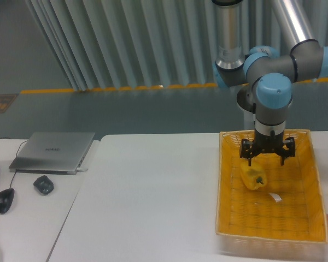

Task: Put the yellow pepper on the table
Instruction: 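Lower the gripper onto the yellow pepper and close on it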

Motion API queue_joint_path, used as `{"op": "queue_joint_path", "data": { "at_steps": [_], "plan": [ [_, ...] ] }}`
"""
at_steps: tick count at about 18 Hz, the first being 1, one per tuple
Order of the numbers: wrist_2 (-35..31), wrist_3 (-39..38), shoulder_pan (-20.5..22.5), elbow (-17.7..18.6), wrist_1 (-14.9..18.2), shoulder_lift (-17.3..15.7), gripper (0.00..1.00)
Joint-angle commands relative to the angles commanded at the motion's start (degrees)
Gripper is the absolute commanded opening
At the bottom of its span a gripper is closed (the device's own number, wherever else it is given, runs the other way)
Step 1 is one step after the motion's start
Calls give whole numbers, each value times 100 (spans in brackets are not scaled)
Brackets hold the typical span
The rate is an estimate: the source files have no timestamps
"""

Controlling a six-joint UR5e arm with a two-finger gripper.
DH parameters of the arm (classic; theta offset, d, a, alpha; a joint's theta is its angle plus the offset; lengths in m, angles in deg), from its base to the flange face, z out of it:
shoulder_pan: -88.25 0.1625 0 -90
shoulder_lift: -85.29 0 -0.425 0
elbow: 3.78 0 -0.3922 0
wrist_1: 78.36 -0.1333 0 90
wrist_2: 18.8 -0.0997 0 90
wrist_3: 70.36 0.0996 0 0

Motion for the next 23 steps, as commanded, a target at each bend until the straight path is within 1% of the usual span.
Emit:
{"op": "queue_joint_path", "data": {
  "at_steps": [4, 17, 18, 19, 20, 22, 23],
  "plan": [
    [-35, -114, -141, -9, -9, 150, 100],
    [-53, -106, -168, 17, -61, 352, 100],
    [-61, -88, -168, -9, -53, 396, 95],
    [-70, -88, -168, -9, -53, 413, 89],
    [-70, -79, -168, -9, -44, 431, 87],
    [-70, -44, -176, -26, -44, 466, 79],
    [-70, -53, -176, -35, -35, 475, 67]
  ]
}}
